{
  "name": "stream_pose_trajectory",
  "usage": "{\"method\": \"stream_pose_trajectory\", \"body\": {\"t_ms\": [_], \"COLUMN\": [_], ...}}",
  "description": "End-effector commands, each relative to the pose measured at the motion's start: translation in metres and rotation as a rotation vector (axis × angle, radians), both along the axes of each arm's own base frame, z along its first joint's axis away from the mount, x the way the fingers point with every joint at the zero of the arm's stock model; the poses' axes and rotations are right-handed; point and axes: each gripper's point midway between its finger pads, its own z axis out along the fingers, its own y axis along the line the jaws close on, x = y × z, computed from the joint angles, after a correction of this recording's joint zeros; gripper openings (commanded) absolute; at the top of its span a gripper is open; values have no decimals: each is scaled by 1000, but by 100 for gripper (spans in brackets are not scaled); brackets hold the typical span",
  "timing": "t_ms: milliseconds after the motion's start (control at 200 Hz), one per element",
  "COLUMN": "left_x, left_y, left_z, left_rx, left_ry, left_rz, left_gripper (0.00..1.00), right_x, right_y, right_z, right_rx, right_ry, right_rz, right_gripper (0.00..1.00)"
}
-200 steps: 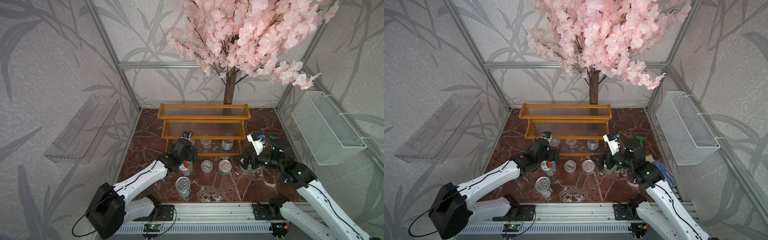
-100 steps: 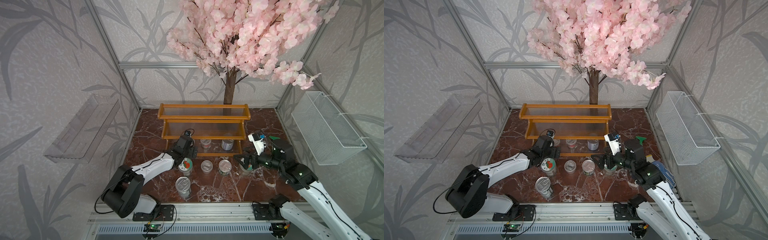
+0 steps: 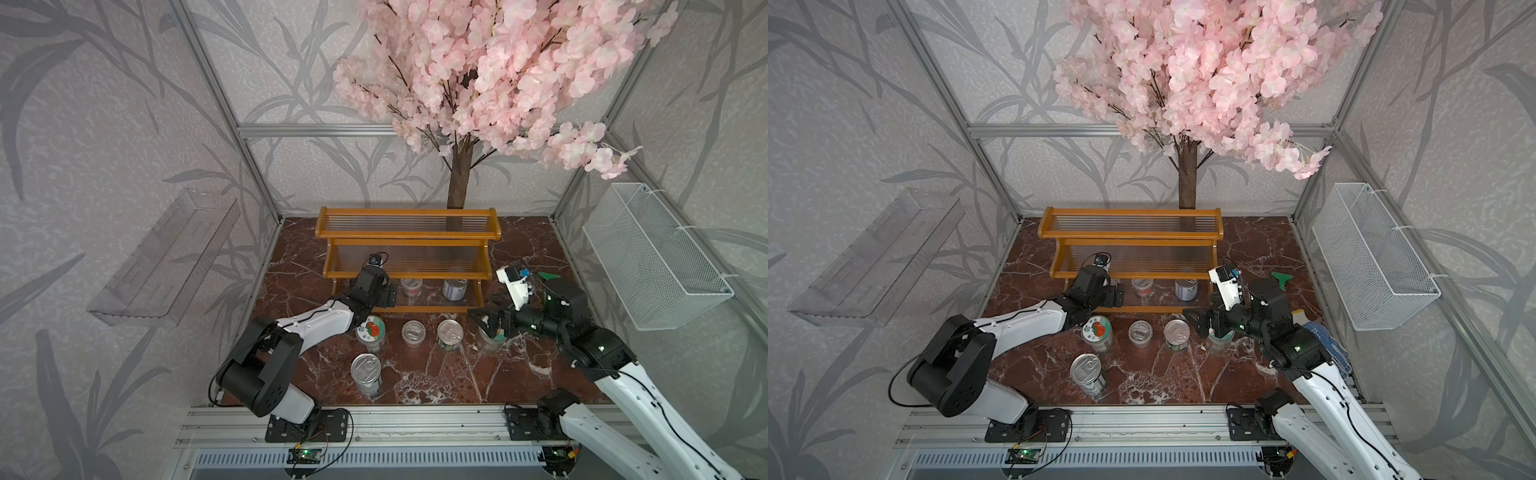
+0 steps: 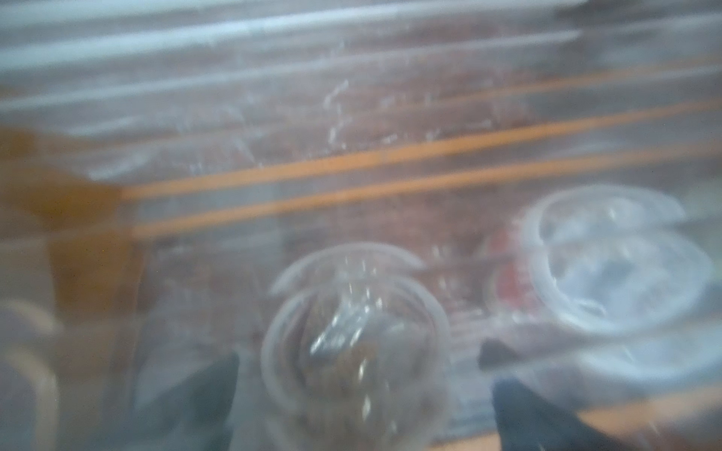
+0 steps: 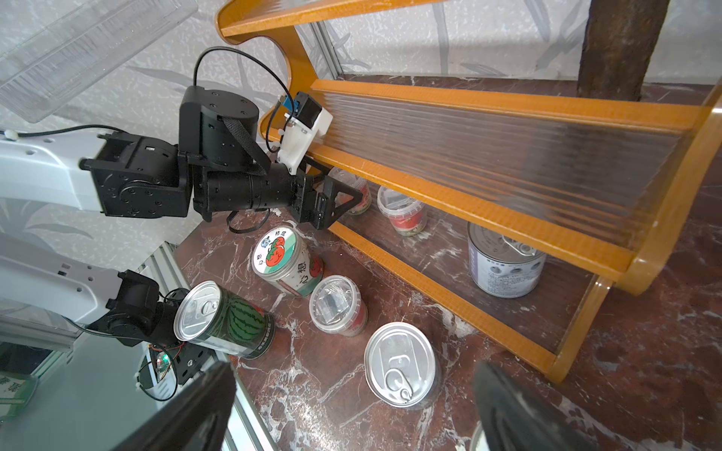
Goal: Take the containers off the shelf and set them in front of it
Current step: 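Pick up a container from the shelf.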
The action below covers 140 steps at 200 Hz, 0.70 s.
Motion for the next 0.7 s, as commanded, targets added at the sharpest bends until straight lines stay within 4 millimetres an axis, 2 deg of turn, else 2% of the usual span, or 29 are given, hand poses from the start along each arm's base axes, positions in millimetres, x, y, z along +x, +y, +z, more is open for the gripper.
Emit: {"method": "stream_pose_trajectory", "body": {"t_ms": [0,140,405,695], "left_x": [18,23,23,9], "left_y": [-1,-4,-5,-6], "left_z": [13,16,11,15], "left_rx": [-9,-33,-26,-43], "left_ry": [-49,-68,-55,-36], "left_rz": [16,4,-18,-53], "left_gripper": [99,94,71,68], "right_x": [0,0,1,2], "right_y": [-2,-3,-3,-3], "right_z": [12,11,10,8], "right_rx": [8,8,7,7], "right_ry": [-41,-39,-41,-36], "right_rz": [-10,-13,-15,-18], "right_gripper": [99,99,99,99]}}
